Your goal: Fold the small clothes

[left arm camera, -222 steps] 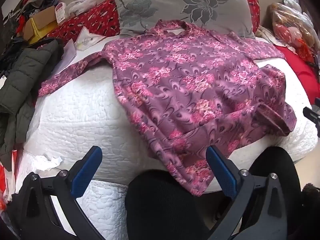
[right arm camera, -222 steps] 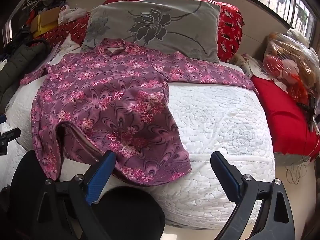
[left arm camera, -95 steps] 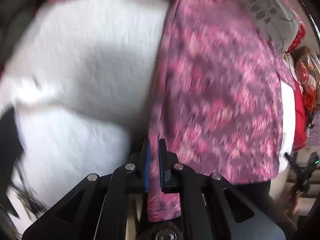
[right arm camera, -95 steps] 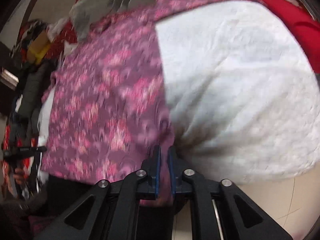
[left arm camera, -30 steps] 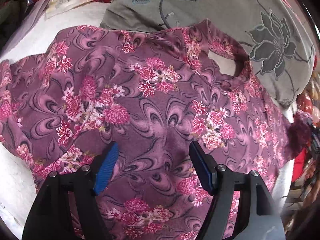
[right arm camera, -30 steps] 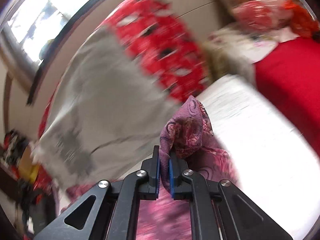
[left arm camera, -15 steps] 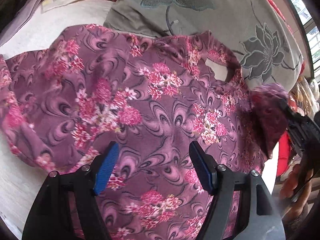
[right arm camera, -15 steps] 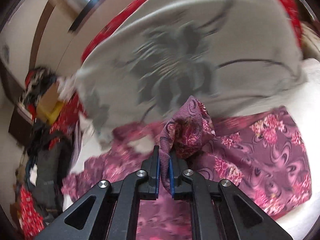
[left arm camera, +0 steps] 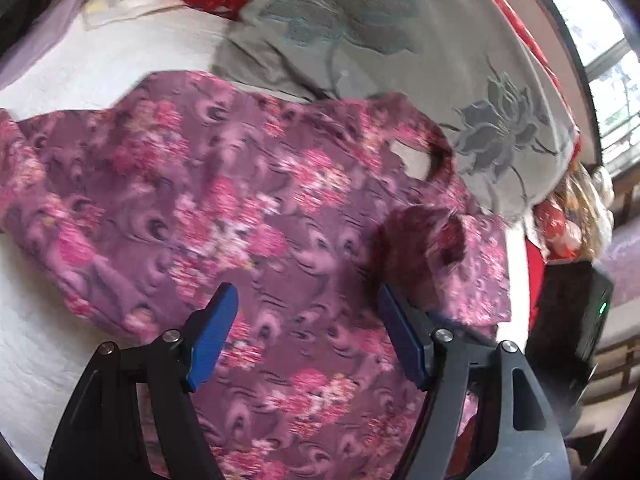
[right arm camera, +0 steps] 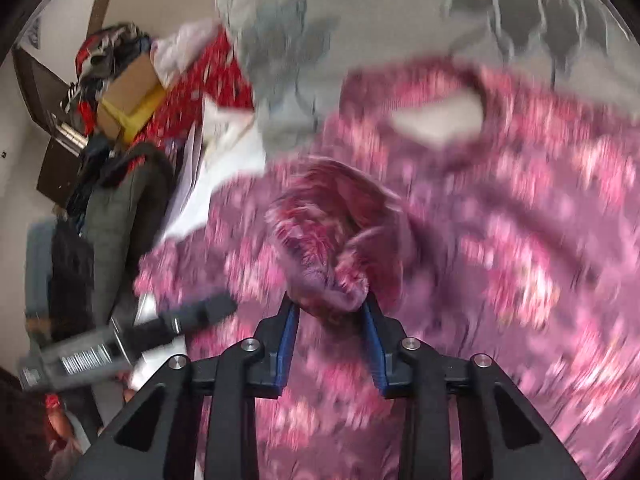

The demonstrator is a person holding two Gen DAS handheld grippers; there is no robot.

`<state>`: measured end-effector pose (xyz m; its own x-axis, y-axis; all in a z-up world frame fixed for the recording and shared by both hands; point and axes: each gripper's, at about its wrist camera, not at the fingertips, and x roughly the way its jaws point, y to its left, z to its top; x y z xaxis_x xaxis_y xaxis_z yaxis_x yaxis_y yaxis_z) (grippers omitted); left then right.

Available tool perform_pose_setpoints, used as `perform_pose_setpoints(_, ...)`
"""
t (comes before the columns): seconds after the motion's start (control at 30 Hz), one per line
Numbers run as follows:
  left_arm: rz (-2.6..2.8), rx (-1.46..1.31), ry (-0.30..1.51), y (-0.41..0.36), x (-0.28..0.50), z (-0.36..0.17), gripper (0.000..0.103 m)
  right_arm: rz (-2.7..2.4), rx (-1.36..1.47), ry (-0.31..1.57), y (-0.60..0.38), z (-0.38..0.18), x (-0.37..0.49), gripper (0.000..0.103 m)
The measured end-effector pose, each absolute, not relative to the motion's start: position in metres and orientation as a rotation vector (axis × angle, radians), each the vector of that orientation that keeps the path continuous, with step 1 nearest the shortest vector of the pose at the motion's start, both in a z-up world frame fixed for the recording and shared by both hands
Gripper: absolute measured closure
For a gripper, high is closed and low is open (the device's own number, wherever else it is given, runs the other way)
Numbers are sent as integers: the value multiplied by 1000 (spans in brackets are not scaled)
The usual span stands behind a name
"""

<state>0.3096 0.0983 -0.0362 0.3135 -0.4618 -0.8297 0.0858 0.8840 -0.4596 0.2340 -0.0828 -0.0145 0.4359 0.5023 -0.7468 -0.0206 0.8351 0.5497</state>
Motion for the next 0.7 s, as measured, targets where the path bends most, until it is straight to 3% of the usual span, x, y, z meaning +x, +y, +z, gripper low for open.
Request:
perform_pose_setpoints(0.23, -449, -324, 1258, 47, 305, -45, 31, 272, 574, 1035, -145, -8, 182, 62)
perform_pose_setpoints(0.47, -241, -201, 1225, 9, 316, -50, 32, 77, 686, 932, -250, 4, 149, 61)
perform_pose_setpoints(0.5, -211, -198, 1201, 9, 317, -47, 45, 44, 703, 912, -266, 6, 144, 61)
perform_pose_setpoints(0.53, -199, -200, 1177, 10, 318, -42, 82, 13, 721, 894, -280, 9, 141, 61)
perform_pose_setpoints(0.57, -200, -209, 1169, 11, 320, -37, 98, -17, 741, 874, -295, 10, 136, 61)
perform_pose_setpoints(0.7, -151, -296, 1105, 43, 308, -13, 98, -150, 808, 805, -351, 10, 116, 56)
